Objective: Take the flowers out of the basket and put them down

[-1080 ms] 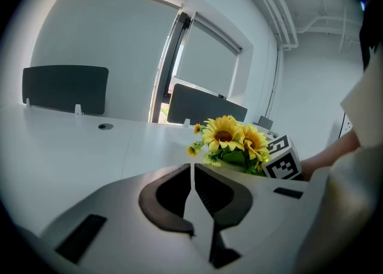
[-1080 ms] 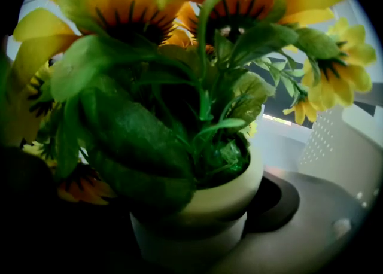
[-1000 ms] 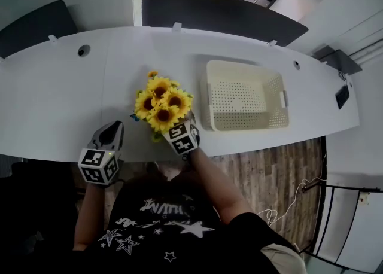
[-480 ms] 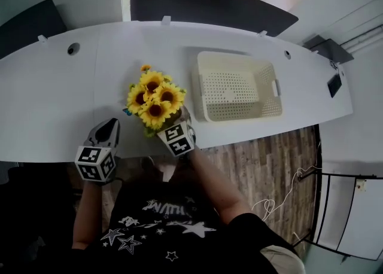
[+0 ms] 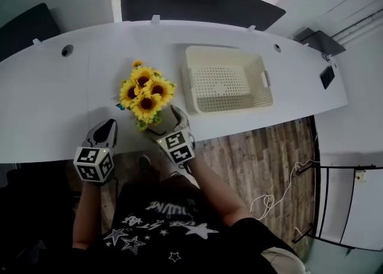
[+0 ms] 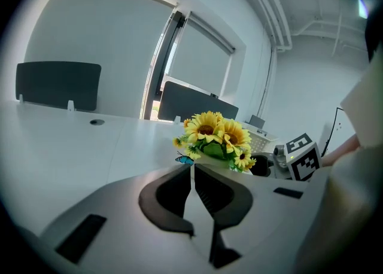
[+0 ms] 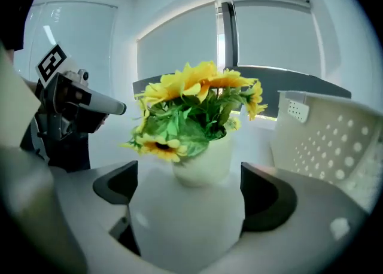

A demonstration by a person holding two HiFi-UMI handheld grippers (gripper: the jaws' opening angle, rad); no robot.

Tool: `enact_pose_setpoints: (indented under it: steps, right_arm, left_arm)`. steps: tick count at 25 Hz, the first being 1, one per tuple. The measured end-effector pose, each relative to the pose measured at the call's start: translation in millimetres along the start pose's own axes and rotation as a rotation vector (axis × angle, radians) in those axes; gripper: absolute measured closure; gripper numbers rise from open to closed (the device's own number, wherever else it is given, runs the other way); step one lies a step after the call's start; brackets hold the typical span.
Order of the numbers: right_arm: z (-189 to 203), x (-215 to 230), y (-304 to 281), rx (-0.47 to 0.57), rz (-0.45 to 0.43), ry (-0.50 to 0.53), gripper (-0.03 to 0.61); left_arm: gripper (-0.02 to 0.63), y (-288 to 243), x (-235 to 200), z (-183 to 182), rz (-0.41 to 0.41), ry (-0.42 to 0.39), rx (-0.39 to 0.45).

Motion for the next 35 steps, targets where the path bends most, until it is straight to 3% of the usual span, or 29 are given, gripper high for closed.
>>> enact_pose_setpoints:
  steps: [6,9,17,23,27,34,35]
  right_arm:
    - [-0.8,-5.7,41.7,0.069,-0.017,-0.081,0.058]
    - [2.2,-9.4,76.7,0.104,-0.032,-0.12,0.1]
    - [9.6,-15.8,178.0,0.202,-0.049,-0.099,0.139]
    - [17.2,-10.5,231.6,0.289,-0.001,-0.119,0.329]
    - [22.6,-7.6,248.5,0.322,0.012,-0.175,0.382]
    - [28.0,-5.2,259.5,0.313,0.037,-0.21,0.572]
    - [27.5,-5.8,260.4,0.315,0.041,-0.214,0.575]
  left_arm:
    - [0.588,20.2,35.6,6.5,-0.019,-0.025,0.016]
    - [0.588,33.5,65.0,12.6,-0.026,-0.037,0.036]
    - [0.588,78.7,152.0,35.7,-0.034,-0.088,0.079]
    - [0.588,100.1,204.1,49.2,-0.02,-0.101,0.11]
    - [0.588,111.1,224.6,48.8,-0.019,-0.117,0.126]
    - [0.588,116.7,244.6,47.8,0.002,-0.181,0.106]
    - [0.588,116.4,244.5,48.9,0.005,-0.196,0.099]
Point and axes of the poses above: the fingertips, and each gripper's own axes: y backward along the fingers, x to its right, z out of its underside, the point moved 1 cm from there along y, backward along the fingers, and after that the axes turned 13 degrees about z, right-handed, at the moved point
